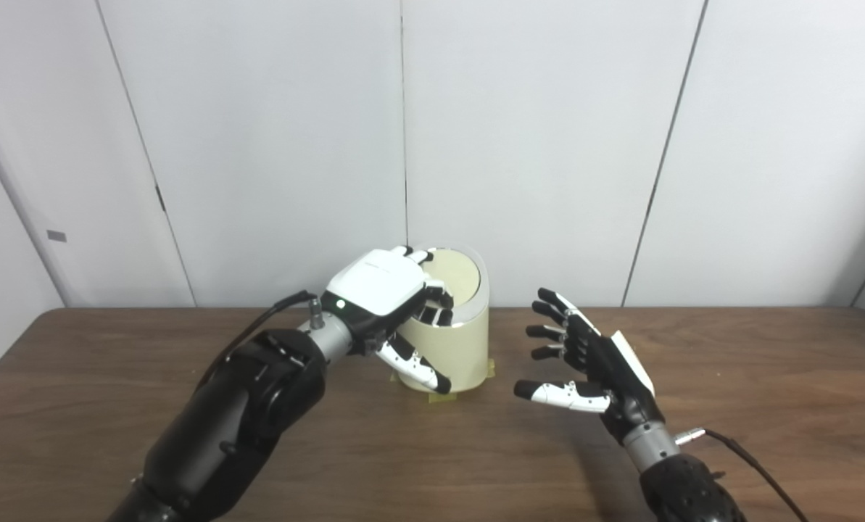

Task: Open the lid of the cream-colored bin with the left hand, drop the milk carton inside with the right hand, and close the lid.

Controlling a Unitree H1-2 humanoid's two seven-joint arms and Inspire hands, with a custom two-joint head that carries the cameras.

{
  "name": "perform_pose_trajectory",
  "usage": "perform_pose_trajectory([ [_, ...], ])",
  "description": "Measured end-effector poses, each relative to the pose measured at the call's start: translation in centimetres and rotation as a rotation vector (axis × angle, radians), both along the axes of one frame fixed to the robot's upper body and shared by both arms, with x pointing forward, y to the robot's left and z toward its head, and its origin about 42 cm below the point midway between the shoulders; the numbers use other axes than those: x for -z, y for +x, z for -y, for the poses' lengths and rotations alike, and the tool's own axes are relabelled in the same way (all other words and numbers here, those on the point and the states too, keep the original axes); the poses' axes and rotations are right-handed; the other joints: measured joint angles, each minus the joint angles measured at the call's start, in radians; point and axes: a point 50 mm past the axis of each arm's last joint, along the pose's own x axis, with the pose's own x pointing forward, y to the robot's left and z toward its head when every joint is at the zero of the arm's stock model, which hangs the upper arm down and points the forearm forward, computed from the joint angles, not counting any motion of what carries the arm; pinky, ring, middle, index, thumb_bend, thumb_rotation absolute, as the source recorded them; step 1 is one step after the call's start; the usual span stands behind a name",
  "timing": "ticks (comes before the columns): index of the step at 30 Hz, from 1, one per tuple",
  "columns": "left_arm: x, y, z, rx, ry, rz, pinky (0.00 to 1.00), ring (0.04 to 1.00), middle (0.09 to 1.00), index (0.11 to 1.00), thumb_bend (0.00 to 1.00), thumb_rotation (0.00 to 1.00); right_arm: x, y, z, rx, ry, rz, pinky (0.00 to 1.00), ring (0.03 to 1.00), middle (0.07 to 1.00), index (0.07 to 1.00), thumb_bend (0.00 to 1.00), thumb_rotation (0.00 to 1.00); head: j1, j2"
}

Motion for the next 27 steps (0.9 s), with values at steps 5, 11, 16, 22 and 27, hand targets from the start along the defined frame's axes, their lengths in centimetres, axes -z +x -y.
perform_pose_trajectory([
  [5, 1.1, -0.6, -0.6, 0.005, -0.173, -0.025, 1.00, 1.000, 0.903, 0.913, 0.88, 0.47, 0.0, 0.0, 0.1, 0.002, 0.002, 0.001, 0.67, 0.801, 0.897, 0.921, 0.90, 0.29, 0.000, 0.000],
  [11, 0.8, -0.6, -1.4, -0.001, -0.395, 0.026, 1.00, 1.000, 0.943, 0.940, 0.83, 0.44, 0.0, 0.0, 0.2, 0.005, 0.018, 0.000, 0.67, 0.802, 0.896, 0.918, 0.90, 0.28, -0.002, 0.000],
  [16, -0.2, -0.4, -3.7, -0.014, -0.717, -0.040, 0.75, 0.878, 0.870, 0.858, 0.79, 0.32, 0.1, -0.1, 0.5, 0.012, 0.029, -0.004, 0.66, 0.802, 0.894, 0.916, 0.90, 0.29, -0.002, 0.003],
  [22, 3.0, -3.2, -6.1, -0.068, -1.051, -0.251, 0.62, 0.750, 0.797, 0.850, 0.82, 0.30, 0.0, -0.2, 1.4, 0.023, 0.011, -0.001, 0.68, 0.800, 0.890, 0.910, 0.87, 0.27, -0.002, 0.006],
  [27, 5.3, -4.8, -8.3, -0.145, -1.185, -0.286, 0.61, 0.700, 0.772, 0.852, 0.82, 0.37, -1.1, -0.4, 1.9, 0.024, -0.011, 0.036, 0.67, 0.790, 0.885, 0.894, 0.85, 0.24, 0.002, 0.008],
])
